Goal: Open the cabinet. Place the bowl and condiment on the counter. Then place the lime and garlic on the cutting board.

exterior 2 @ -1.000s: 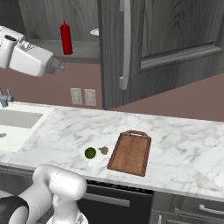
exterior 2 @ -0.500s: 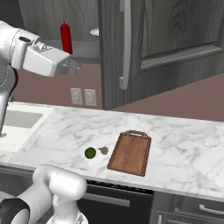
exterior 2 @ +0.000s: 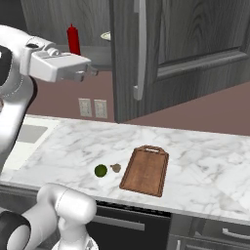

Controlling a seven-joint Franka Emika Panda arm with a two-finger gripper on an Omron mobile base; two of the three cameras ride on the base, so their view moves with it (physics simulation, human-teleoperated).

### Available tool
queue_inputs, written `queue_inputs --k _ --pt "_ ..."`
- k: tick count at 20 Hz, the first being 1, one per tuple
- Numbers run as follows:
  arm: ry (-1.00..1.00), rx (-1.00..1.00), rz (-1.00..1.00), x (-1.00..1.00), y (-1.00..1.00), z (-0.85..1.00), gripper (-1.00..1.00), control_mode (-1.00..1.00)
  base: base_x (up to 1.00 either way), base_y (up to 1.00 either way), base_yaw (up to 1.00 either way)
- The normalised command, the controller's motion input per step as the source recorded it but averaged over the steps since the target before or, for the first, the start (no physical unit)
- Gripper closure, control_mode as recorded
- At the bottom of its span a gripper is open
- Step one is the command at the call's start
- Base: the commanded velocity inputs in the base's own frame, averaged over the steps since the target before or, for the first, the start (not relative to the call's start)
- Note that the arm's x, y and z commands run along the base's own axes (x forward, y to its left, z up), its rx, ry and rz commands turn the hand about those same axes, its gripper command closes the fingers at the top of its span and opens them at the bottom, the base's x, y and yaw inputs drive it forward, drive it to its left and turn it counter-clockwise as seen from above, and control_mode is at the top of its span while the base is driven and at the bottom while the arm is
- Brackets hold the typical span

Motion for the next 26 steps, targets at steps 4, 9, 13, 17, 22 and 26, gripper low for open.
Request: queue_inputs --k 4,9,13,17,22,26 --pt "0.0 -0.03 -0.16 0.33 0.0 0.0 -1.0 -1.0 0.0 0.0 0.0" --pt "0.0 0.0 -0.06 0.4 0.0 0.0 -1.0 -1.0 0.0 0.0 0.0" --pt "0.0 0.0 -0.02 0.3 -0.14 0.0 -1.0 -1.0 0.0 0.0 0.0" --pt "0.01 -0.01 -0.07 0.02 -0.54 0.0 -1.0 -1.0 0.0 0.0 0.0" --pt "0.01 -0.01 -0.07 0.0 -0.56 0.0 -1.0 -1.0 0.0 0.0 0.0" --pt "0.0 -0.01 -0.08 0.0 -0.46 0.0 -1.0 -1.0 0.0 0.0 0.0"
